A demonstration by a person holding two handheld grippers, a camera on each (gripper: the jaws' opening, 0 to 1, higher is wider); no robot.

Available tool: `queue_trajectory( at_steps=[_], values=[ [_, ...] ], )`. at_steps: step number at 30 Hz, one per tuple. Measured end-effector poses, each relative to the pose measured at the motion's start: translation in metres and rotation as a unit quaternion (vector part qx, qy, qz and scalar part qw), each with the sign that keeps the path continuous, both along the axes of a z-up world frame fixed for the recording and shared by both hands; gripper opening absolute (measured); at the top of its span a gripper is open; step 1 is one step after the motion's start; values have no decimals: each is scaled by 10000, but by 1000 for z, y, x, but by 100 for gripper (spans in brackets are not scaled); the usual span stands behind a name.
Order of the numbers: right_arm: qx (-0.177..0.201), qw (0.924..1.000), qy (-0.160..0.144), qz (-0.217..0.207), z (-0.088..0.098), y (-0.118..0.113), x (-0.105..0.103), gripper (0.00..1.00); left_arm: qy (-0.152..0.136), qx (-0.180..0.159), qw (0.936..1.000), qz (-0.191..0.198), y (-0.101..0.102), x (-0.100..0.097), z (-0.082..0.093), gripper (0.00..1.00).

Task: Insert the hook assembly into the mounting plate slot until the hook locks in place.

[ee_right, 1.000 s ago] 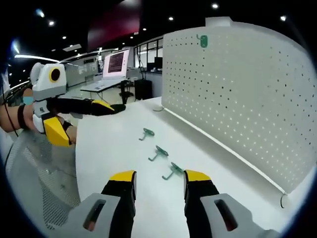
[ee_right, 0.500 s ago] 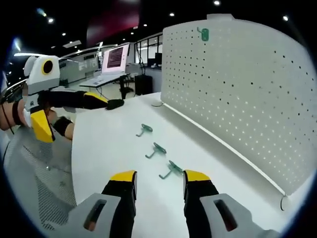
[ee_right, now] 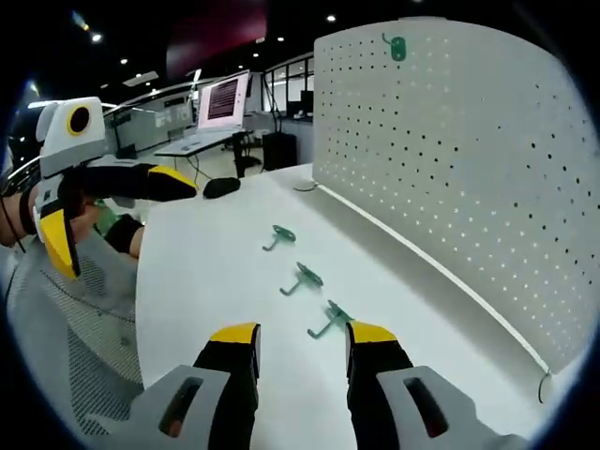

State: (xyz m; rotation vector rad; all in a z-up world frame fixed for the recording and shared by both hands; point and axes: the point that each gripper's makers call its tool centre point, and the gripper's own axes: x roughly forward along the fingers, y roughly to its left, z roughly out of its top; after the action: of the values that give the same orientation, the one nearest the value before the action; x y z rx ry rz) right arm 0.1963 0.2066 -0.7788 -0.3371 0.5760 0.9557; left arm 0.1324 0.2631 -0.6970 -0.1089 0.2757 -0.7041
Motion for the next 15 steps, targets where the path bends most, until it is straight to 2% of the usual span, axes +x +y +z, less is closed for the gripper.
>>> queue_trajectory(
  at_steps=[4, 6, 15],
  values=[
    [-17, 10000, 33, 34, -2, 2, 1, 36, -26, -20, 10000, -7, -1, 1, 1, 66],
    [25, 10000, 78, 18, -4, 3, 3, 37, 18, 67, 10000, 18, 1, 1, -4, 65],
    [-158, 9998, 108, 113, -11, 5, 7, 37, 37, 62, 10000, -51, -1, -1, -6, 67]
  ],
)
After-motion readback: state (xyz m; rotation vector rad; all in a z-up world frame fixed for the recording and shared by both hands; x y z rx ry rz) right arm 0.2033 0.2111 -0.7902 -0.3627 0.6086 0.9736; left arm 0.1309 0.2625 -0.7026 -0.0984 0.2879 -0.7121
